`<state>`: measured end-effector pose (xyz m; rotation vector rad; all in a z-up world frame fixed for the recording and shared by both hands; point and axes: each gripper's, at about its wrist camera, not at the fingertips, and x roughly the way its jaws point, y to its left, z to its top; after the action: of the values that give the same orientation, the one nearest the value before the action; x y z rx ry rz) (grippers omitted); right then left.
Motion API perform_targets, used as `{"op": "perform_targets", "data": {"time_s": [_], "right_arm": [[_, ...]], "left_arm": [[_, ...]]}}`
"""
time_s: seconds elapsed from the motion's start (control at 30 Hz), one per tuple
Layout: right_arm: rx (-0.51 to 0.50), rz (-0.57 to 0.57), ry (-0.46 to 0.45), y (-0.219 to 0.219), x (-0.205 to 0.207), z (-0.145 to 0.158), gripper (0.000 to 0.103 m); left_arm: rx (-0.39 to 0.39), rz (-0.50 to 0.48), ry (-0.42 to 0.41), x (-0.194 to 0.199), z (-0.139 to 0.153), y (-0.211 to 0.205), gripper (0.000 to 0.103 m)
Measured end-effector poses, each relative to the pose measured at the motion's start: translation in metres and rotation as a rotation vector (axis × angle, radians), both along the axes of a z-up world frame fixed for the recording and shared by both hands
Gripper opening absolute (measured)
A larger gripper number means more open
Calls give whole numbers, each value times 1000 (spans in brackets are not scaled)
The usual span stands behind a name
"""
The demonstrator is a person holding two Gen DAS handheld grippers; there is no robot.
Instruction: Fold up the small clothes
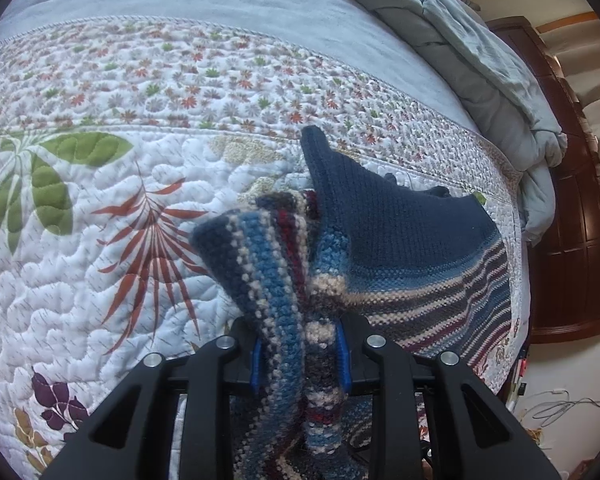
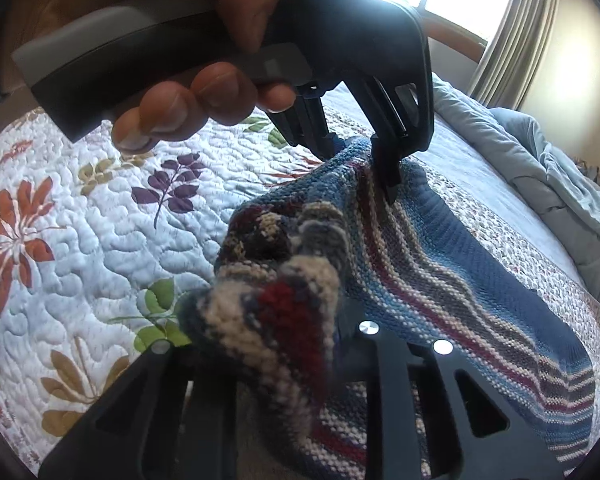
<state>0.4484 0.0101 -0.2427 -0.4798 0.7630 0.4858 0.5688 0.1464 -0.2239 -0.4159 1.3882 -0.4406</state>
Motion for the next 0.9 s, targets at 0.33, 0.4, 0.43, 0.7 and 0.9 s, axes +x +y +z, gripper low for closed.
{"op": "perform_targets", "data": {"time_s": [0.33, 0.4, 0.43, 0.7, 0.9], "right_arm": [[45, -15, -9, -14, -7, 20, 17], [49, -15, -9, -16, -7, 22, 17], [51, -15, -10, -17, -7, 23, 17], [78, -23, -9, -25, -9, 32, 16], [89, -28, -11, -32, -11, 36, 14]], "left_arm": [[32, -2, -26, -7, 23, -12, 27], [40, -1, -25, -7, 24, -14, 27], [41, -2, -26, -7, 25, -15, 27], [62, -1, -31, -8, 31, -20, 27], [75, -5, -36, -10, 34, -25, 27]]}}
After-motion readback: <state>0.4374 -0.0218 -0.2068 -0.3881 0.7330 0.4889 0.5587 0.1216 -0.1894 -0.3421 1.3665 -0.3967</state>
